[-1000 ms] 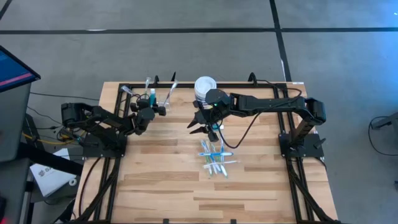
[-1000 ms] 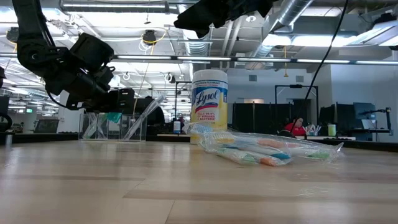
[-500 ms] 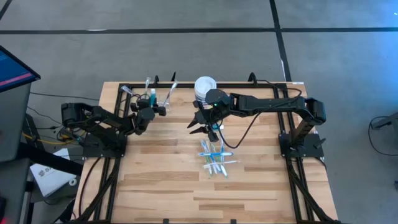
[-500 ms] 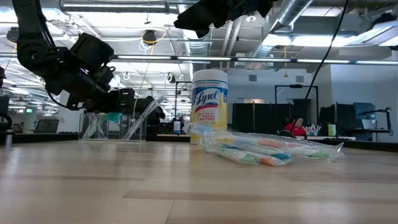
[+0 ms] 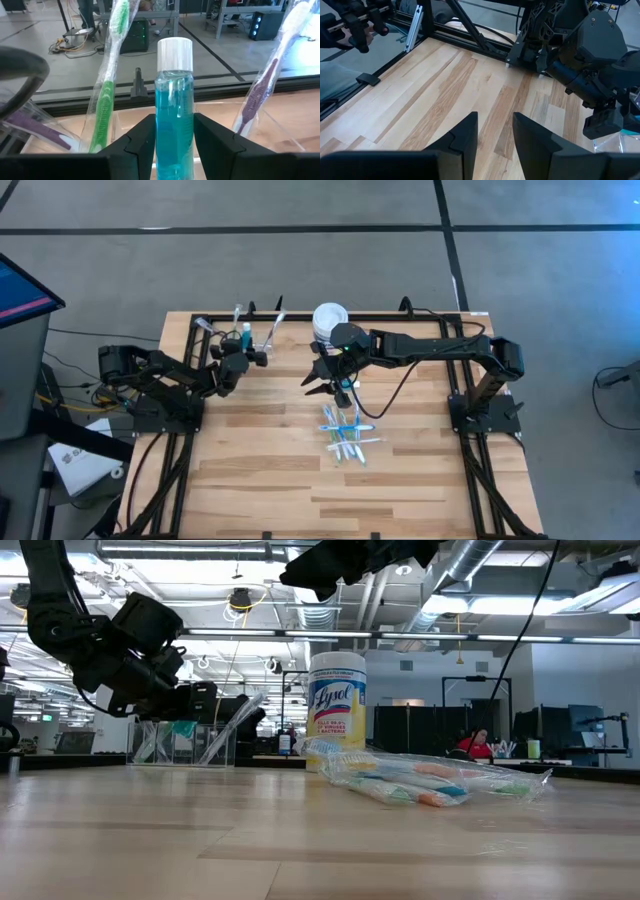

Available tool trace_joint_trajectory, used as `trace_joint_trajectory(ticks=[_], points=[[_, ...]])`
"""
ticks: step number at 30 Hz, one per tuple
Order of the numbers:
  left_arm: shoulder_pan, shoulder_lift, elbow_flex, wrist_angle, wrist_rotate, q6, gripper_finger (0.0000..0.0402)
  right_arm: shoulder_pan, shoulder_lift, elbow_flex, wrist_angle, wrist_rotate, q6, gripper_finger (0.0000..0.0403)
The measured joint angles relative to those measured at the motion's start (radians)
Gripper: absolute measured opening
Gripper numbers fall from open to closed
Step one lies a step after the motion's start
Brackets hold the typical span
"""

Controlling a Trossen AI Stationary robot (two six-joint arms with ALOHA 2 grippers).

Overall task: Pick & Place toothbrushing station
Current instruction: Put the mouthwash into the transparent organizer

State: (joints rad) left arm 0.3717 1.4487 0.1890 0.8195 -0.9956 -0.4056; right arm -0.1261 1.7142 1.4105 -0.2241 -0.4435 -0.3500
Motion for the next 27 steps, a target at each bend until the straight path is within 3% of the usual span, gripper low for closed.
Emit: trace_joint_trajectory(ticks=[10,19,27], points=[[0.0,0.0,0.0,0.008,0.009,0.012,0.0129,0.0,0.0,0.0,0.0,0.0,0.002,0.0113],[0.001,0.0,0.0,0.011,0.005,0.01,0.0188,0.0,0.0,0.0,0.0,0.0,0.002,0.0113],[0.0,-0.005,0.0,0.022,0.001,0.012,0.0199,0.0,0.0,0.0,0.0,0.0,0.002,0.0113]])
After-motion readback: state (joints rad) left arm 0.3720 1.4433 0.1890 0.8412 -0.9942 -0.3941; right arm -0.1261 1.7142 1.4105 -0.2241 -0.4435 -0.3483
